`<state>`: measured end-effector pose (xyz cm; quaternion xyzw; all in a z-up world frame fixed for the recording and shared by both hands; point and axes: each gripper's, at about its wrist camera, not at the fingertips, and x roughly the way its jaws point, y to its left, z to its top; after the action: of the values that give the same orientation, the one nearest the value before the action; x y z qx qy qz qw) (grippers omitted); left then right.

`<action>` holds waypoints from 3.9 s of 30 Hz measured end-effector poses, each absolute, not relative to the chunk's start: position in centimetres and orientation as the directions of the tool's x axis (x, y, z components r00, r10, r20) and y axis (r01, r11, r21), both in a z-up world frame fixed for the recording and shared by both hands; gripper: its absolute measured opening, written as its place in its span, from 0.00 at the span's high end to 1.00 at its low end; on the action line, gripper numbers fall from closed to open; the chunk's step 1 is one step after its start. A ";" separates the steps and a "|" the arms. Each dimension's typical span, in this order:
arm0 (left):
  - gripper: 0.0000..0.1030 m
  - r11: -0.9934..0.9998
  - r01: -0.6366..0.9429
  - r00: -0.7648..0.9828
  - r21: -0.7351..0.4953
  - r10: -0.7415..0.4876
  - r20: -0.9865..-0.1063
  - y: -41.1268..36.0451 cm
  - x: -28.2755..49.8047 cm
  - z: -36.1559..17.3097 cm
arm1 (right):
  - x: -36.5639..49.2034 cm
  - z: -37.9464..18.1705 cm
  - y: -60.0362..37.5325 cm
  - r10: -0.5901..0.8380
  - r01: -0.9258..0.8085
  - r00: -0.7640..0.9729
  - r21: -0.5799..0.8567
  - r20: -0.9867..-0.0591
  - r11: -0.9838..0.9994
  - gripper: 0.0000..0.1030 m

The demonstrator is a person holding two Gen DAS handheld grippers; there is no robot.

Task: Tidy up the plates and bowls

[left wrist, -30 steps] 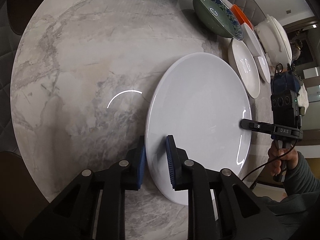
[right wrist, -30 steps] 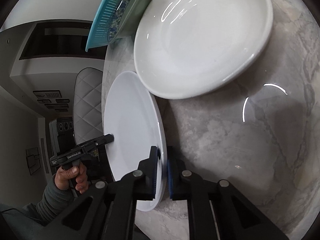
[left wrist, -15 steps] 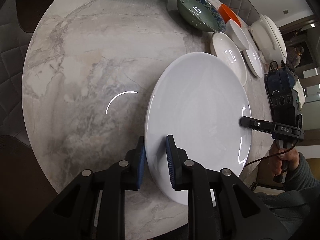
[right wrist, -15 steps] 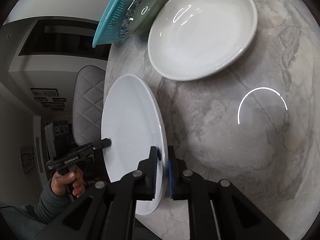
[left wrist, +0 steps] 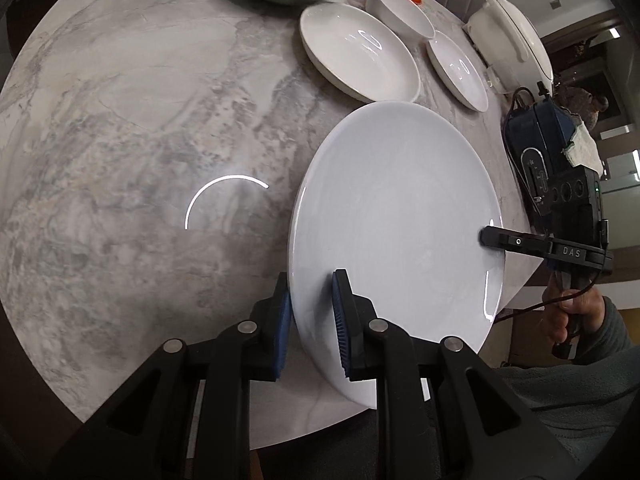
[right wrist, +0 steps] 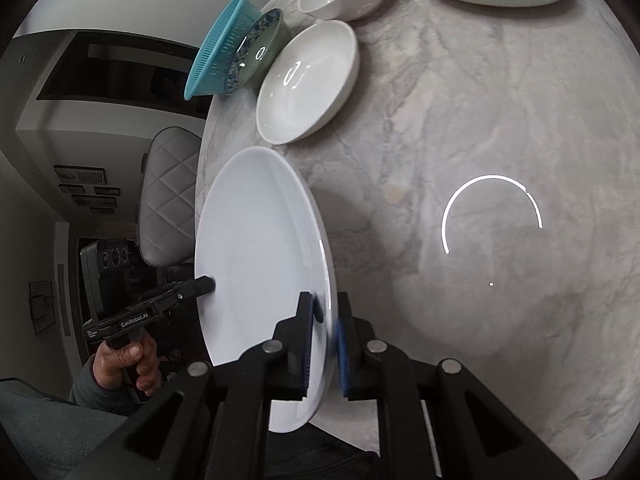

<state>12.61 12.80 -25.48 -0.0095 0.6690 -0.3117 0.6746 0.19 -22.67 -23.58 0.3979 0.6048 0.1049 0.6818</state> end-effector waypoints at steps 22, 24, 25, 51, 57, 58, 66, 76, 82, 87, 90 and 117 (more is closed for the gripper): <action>0.79 0.883 0.311 -0.031 -0.351 -0.360 -0.932 6.4 7.2 -29.3 | 0.2 -28.2 -27.2 0.637 0.165 0.113 0.646 -0.763 0.745 0.86; 0.79 0.880 0.318 -0.030 -0.353 -0.363 -0.931 6.5 7.5 -29.4 | 0.1 -27.9 -26.8 0.620 0.145 0.116 0.631 -0.776 0.762 0.85; 0.79 0.879 0.320 -0.030 -0.354 -0.364 -0.931 6.6 7.5 -29.5 | 0.1 -27.9 -26.6 0.614 0.141 0.121 0.626 -0.780 0.767 0.85; 0.39 0.735 0.523 0.218 -0.432 -0.605 -0.766 6.6 11.5 -16.9 | -10.3 -20.2 -29.9 0.144 0.519 0.356 0.323 -0.923 0.792 0.23; 0.39 0.638 0.560 -0.012 -0.528 -0.631 -0.775 -0.4 18.6 -14.6 | -5.7 -16.1 -33.6 0.121 0.496 0.466 0.372 -0.877 0.784 0.23; 0.39 0.609 0.597 -0.025 -0.522 -0.637 -0.771 -2.1 20.0 -13.7 | -4.6 -15.5 -34.5 0.124 0.490 0.491 0.392 -0.862 0.779 0.23; 0.39 0.394 0.893 0.012 -0.217 -0.504 -0.864 -18.8 31.4 -8.1 | 3.0 -17.3 -40.0 0.104 0.558 0.552 0.459 -0.828 0.691 0.28; 0.41 0.409 0.889 -0.090 -0.208 -0.289 -0.953 -31.7 39.5 -15.8 | 3.4 -23.5 -43.3 0.086 0.701 0.498 0.459 -0.863 0.545 0.35; 0.55 0.307 0.931 -0.132 -0.198 -0.223 -0.966 -34.8 37.4 -19.7 | 3.8 -24.6 -45.0 0.090 0.712 0.482 0.450 -0.871 0.539 0.35; 0.55 0.257 0.943 -0.166 -0.213 -0.191 -0.967 -35.7 35.8 -22.2 | 4.2 -25.4 -45.5 0.113 0.703 0.477 0.456 -0.871 0.545 0.37; 0.55 0.263 0.941 -0.171 -0.211 -0.164 -0.971 -35.7 35.6 -23.5 | 4.4 -25.8 -45.8 0.132 0.697 0.476 0.464 -0.870 0.546 0.40; 0.74 0.385 0.876 -0.272 -0.289 -0.100 -0.957 -35.1 36.5 -29.7 | 8.0 -26.9 -46.7 0.187 0.638 0.451 0.462 -0.873 0.616 0.65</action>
<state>36.45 -35.13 -29.66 0.3001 0.6469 -0.4662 0.5236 8.02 -46.67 -26.92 0.4114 0.5014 -0.1513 0.7460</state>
